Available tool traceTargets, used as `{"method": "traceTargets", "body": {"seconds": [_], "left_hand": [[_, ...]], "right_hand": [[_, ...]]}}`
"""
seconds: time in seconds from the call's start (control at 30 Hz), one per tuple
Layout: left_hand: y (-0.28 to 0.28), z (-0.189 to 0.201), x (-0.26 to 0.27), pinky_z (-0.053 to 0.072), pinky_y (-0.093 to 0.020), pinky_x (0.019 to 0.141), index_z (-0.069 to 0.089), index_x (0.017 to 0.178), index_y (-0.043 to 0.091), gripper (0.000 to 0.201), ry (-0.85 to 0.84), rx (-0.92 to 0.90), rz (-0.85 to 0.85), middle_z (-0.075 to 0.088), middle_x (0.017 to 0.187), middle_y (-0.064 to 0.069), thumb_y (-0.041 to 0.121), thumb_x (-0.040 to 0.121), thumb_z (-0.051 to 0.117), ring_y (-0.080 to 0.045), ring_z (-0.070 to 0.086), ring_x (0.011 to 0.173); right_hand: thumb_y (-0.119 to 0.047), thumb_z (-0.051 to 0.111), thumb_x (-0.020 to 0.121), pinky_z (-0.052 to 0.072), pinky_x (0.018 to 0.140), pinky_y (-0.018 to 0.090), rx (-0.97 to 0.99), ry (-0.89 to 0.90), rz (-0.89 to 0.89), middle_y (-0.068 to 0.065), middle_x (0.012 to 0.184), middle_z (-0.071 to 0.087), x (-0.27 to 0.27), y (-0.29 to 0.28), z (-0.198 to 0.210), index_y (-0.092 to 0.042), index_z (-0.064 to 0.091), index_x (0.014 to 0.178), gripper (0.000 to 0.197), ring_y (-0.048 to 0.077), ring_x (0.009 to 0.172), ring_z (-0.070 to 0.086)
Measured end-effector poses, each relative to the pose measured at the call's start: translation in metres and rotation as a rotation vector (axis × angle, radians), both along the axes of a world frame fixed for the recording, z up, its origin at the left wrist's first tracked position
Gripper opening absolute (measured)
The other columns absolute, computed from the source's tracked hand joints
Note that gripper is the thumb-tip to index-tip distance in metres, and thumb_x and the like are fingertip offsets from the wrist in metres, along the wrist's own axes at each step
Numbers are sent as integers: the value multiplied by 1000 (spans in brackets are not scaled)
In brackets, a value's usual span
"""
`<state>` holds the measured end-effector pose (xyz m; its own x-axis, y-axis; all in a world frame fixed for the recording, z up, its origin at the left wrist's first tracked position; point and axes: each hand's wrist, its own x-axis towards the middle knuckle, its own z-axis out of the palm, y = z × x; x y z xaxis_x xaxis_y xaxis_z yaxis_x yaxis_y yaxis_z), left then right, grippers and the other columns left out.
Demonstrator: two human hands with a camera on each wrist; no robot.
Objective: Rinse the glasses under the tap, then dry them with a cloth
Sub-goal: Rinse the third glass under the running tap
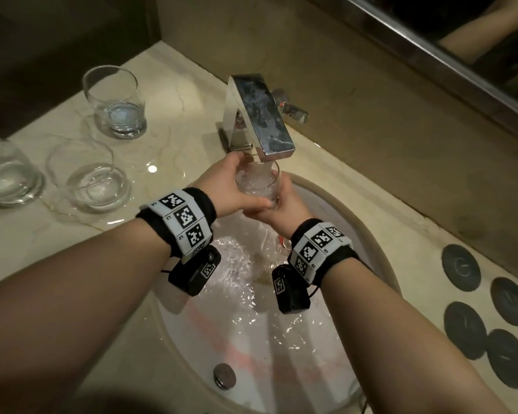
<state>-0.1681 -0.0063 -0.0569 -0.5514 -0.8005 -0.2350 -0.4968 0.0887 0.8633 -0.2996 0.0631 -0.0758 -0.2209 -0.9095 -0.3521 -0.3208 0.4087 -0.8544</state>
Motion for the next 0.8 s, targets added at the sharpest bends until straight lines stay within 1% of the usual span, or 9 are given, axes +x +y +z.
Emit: {"method": "traceTargets", "body": {"seconds": [0.07,0.13,0.2,0.3,0.43,0.5,0.57,0.7,0.8], "left_hand": [[0,1,0,33,-16,91,37,137,13,90,-8,-20,0,50,118,10,29,62,86,-3,46,106],[-1,0,1,32,-17,93,37,138,13,93,-24,-28,0,51,127,7,31,61,86,-6,48,111],[-1,-1,1,32,-19,97,35,140,13,96,-48,-27,-5,49,136,2,33,61,86,-11,48,120],[0,-1,1,31,-18,95,36,139,14,94,-62,-25,-25,50,134,3,32,61,86,-9,47,116],[-1,-2,1,33,-20,100,38,138,15,95,-64,-30,-56,51,134,3,34,59,86,-11,49,119],[-2,-3,2,33,-21,102,38,138,17,95,-76,-36,-67,51,134,3,36,59,86,-10,48,120],[0,-4,2,33,-21,101,38,137,18,94,-81,-31,-65,51,132,4,35,58,87,-9,48,117],[4,-5,5,36,-25,102,37,138,17,96,-95,-14,-29,51,133,2,36,58,87,-14,50,118],[9,-2,8,37,-27,102,36,139,17,96,-100,-12,-25,50,135,1,36,59,86,-15,49,118]], "right_hand": [[-5,72,78,49,81,19,84,50,73,1,123,53,-8,1,10,-19,23,143,82,10,102,56],[4,63,81,48,87,23,108,13,69,4,139,43,-22,2,23,-20,17,148,84,16,120,48],[11,55,81,45,95,27,49,7,-33,3,148,35,-36,-1,39,-18,17,150,83,18,133,37],[14,47,83,38,105,29,-39,14,-157,1,151,33,-52,-14,65,-17,16,150,79,15,137,34],[14,47,80,31,113,32,-54,66,-114,0,151,35,-47,-34,89,-17,25,148,78,13,137,35],[15,46,80,33,111,28,-69,84,-133,2,147,41,-39,-39,93,-14,34,145,72,12,133,40],[18,43,80,35,108,25,-95,59,-174,4,145,44,-34,-37,94,-10,36,143,69,13,132,42],[22,40,79,35,110,31,-85,25,-167,6,147,41,-28,-31,92,-10,32,145,74,16,135,39],[23,38,80,40,104,28,-82,-12,-146,5,152,33,-25,-27,92,-12,24,148,78,17,137,36]]}}
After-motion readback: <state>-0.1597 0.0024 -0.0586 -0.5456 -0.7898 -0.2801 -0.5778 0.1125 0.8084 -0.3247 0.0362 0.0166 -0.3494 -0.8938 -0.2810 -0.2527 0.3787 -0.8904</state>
